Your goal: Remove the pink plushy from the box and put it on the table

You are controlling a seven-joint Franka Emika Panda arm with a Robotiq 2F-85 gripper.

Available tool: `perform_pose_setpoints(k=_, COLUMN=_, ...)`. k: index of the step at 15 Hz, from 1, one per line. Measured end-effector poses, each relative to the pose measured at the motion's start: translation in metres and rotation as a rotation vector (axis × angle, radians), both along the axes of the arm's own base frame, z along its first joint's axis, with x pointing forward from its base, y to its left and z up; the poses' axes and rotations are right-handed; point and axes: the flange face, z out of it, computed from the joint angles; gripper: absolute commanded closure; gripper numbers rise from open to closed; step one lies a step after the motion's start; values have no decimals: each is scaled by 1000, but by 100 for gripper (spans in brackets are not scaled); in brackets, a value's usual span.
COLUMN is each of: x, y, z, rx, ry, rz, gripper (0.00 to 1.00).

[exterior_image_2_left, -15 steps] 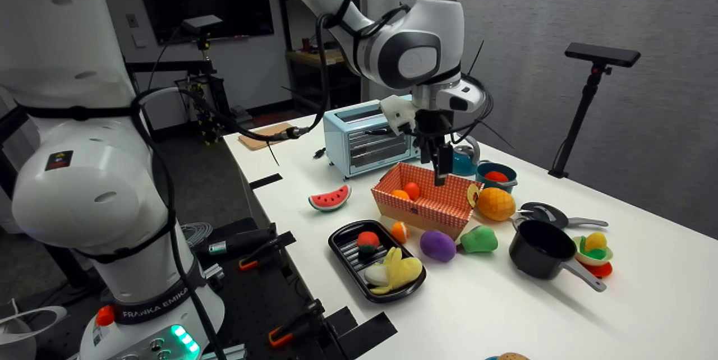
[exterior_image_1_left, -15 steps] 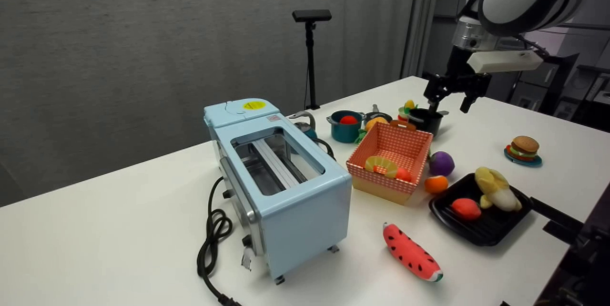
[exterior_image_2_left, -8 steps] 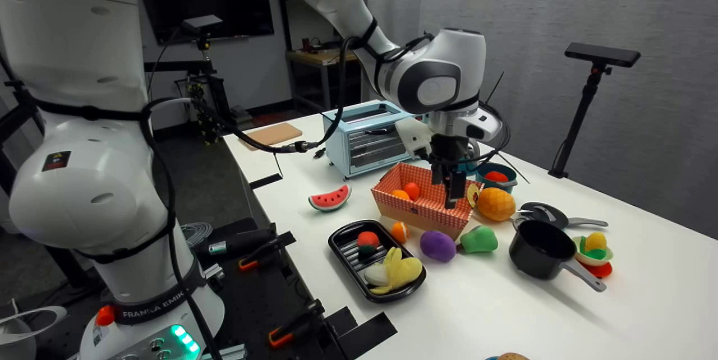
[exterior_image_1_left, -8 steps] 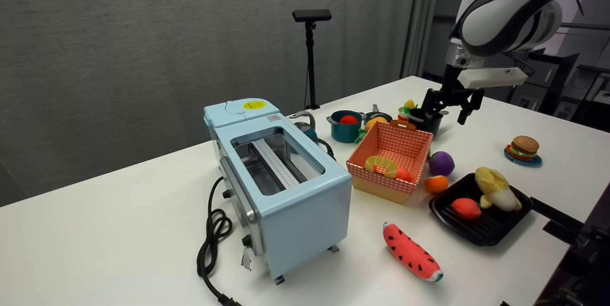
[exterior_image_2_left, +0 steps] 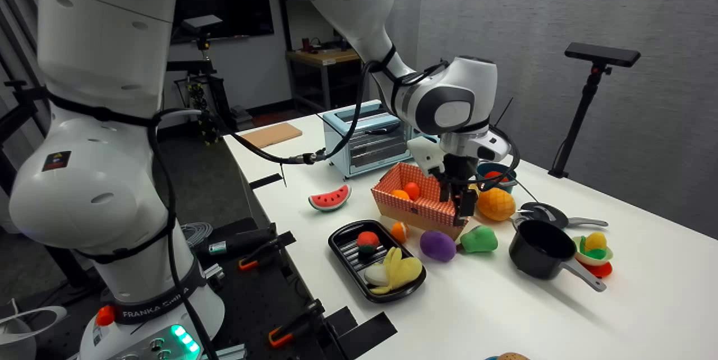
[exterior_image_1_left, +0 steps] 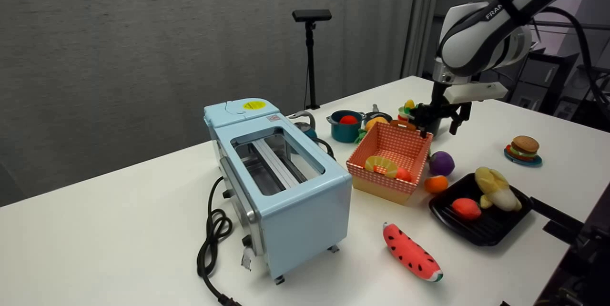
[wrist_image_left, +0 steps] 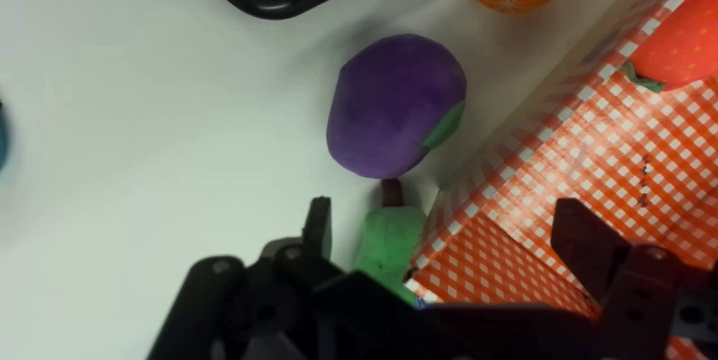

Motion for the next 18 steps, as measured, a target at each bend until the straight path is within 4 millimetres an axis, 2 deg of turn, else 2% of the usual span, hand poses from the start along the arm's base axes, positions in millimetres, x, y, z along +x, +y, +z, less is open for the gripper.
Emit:
perform_pose_setpoints(k=3, x=1, y=3, z=-8, rx=-3, ry=32, rz=13, gripper=0)
perform_pose_setpoints(k=10, x=-3, y=5, z=-9, rx=-4, ry=33, rz=18, gripper=0)
perform_pose_setpoints(k=18, x=-33, y=10, z=-26, rx=-2, ry=32, rz=18, gripper=0)
